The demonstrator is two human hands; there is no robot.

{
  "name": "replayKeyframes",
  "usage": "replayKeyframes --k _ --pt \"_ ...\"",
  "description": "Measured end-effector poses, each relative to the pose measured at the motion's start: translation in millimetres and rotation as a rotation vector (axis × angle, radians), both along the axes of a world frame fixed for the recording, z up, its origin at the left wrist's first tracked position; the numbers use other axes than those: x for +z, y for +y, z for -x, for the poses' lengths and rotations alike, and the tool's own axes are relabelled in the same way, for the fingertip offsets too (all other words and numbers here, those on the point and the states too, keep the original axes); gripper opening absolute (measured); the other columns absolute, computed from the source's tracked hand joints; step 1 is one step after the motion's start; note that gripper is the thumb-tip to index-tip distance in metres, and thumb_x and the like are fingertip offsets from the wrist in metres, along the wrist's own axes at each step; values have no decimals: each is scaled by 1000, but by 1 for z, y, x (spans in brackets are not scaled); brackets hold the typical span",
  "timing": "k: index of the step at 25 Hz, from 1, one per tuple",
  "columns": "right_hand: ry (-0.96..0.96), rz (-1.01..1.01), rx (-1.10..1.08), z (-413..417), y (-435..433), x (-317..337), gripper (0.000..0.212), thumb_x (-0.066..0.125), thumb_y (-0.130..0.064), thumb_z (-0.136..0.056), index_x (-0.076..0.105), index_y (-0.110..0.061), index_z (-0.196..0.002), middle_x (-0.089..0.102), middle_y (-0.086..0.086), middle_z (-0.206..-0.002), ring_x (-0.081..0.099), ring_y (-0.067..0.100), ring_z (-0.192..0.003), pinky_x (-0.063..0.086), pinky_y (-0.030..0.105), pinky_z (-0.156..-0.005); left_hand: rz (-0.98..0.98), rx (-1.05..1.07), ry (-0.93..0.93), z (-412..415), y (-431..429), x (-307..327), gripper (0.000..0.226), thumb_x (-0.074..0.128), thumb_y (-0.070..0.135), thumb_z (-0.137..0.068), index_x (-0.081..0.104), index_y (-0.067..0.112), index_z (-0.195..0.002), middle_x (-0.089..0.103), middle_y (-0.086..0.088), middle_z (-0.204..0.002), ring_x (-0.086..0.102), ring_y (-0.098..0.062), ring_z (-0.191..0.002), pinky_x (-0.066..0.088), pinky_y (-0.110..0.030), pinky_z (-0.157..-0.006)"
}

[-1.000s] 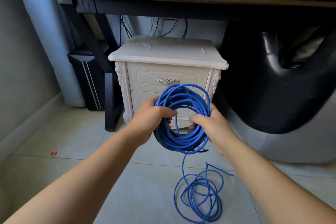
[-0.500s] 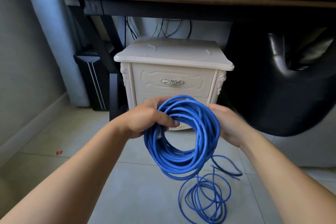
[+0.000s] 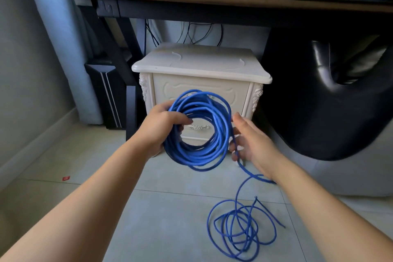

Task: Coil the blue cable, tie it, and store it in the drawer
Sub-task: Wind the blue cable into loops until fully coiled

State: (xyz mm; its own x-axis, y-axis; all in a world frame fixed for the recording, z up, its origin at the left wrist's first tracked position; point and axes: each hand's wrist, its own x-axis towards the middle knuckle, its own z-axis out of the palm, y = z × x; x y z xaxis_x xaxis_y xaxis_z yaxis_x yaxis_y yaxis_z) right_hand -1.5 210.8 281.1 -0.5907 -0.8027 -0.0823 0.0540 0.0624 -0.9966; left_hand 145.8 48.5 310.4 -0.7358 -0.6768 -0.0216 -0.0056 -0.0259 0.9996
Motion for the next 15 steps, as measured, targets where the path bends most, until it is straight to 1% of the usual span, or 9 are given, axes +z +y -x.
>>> replayKeyframes --k 1,3,5,7,9,10,11,13,15 --pt "5 -24 10 -4 -1 -3 75 69 -78 -61 59 -32 -119 59 5 -99 52 18 -71 44 30 -52 -38 62 33 2 -2 -2 27 60 -8 -77 63 17 -67 44 -7 -56 42 -20 -51 36 -28 -49" --pt "12 -59 19 -13 -4 -6 97 73 -75 -54 47 -32 -136 62 7 -113 57 17 -77 46 29 -53 -103 145 84 3 -4 -5 19 61 -7 -76 59 13 -75 45 -6 -58 44 -19 -52 38 -29 -51" --pt "-63 -36 34 -20 -7 -7 106 79 -68 -56 38 -28 -144 64 5 -119 63 13 -74 47 28 -54 -122 168 112 4 -3 -6 18 61 -6 -77 56 11 -80 45 -6 -59 45 -19 -53 39 -29 -49" --pt "-173 8 46 -24 -9 -5 92 75 -55 -68 38 -21 -145 66 4 -114 67 14 -74 51 31 -59 -104 171 135 5 4 -6 18 61 -6 -78 57 11 -81 45 -6 -60 45 -18 -54 40 -29 -48" --pt "-221 10 43 -27 -10 -6 63 70 -37 -82 45 -19 -137 69 6 -111 69 20 -86 57 40 -79 -95 151 173 6 13 -4 20 60 -7 -78 58 13 -79 45 -5 -60 45 -18 -54 40 -30 -49" --pt "-207 -31 31 -29 -11 -8 53 70 -33 -84 50 -20 -131 70 6 -113 68 20 -93 55 43 -88 -94 138 189 7 16 -4 21 59 -7 -79 58 14 -77 45 -5 -59 45 -17 -54 41 -30 -50" --pt "-191 -80 20 -29 -12 -10 49 71 -35 -83 53 -22 -126 69 3 -115 66 18 -100 52 44 -92 -102 128 203 7 19 -4 21 59 -6 -79 59 14 -78 45 -5 -59 45 -17 -53 41 -29 -50" --pt "-242 -78 7 -29 -16 -12 55 77 -40 -75 57 -19 -123 69 0 -114 65 17 -102 50 41 -88 -177 125 231 9 24 -5 18 58 -6 -80 59 12 -82 46 -4 -58 45 -17 -52 41 -28 -51" --pt "-349 63 -53 -28 -19 -9 54 79 -30 -73 59 -12 -120 71 7 -101 69 22 -91 55 38 -78 -294 120 256 11 28 -6 15 56 -6 -82 58 9 -86 47 -3 -56 45 -17 -53 40 -28 -54"
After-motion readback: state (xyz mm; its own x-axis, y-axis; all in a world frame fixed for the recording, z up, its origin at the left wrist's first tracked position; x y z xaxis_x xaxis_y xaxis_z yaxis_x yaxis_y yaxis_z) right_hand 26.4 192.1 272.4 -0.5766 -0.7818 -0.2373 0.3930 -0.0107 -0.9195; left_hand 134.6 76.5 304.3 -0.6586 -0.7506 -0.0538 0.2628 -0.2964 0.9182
